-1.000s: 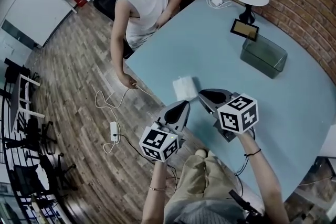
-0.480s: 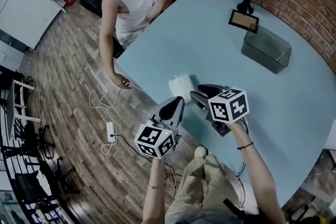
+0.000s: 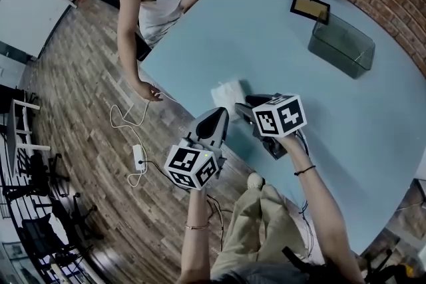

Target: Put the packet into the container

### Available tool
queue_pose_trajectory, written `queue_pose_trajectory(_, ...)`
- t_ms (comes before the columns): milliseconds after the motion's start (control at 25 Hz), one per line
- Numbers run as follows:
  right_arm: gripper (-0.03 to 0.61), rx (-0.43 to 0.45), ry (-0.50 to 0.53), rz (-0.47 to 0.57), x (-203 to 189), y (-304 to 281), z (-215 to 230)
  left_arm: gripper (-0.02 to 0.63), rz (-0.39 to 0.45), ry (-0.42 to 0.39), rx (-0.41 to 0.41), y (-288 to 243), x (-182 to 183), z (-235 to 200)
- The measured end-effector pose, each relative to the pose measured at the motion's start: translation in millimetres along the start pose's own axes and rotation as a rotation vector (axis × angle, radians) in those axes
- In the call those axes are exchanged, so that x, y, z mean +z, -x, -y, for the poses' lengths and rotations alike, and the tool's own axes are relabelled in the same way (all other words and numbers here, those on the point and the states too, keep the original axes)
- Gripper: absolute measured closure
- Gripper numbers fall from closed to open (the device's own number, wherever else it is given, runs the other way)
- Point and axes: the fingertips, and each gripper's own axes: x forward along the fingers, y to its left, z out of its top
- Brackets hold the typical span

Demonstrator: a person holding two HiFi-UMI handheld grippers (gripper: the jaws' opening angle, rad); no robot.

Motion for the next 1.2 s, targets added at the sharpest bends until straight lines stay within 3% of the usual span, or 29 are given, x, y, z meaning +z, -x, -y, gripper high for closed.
queue_pose_trajectory(160,0.425,0.006,0.035,-0.044,-0.8,-7.7,0.4,0.604,-0.007,0.01,0.003,-0.8,-6.5,-7.3)
queue_pose_trajectory(240,0.456,0.002,0.023,-0.056,-1.6,-11.6,2.6,0.603,-0.009,0.012,0.004,-0.1,-11.4,-10.8)
queue_pose_trajectory(520,0.494,0.015,0.041,-0.041,-3.4,-7.3,-0.6,0.603,-0.012,0.009,0.002,5.1,-12.8,-12.1)
queue_pose_trajectory(880,0.5,0.005,0.072,0.031,14.0,20.6,-4.3,0.604,0.01,-0.008,-0.022,8.3,-0.4,-7.5)
queue_pose_trajectory(1200,0.5,-0.032,0.13,0.108,40.7,78.3,-6.1,0.604,0.05,-0.068,-0.104,1.1,34.7,21.8)
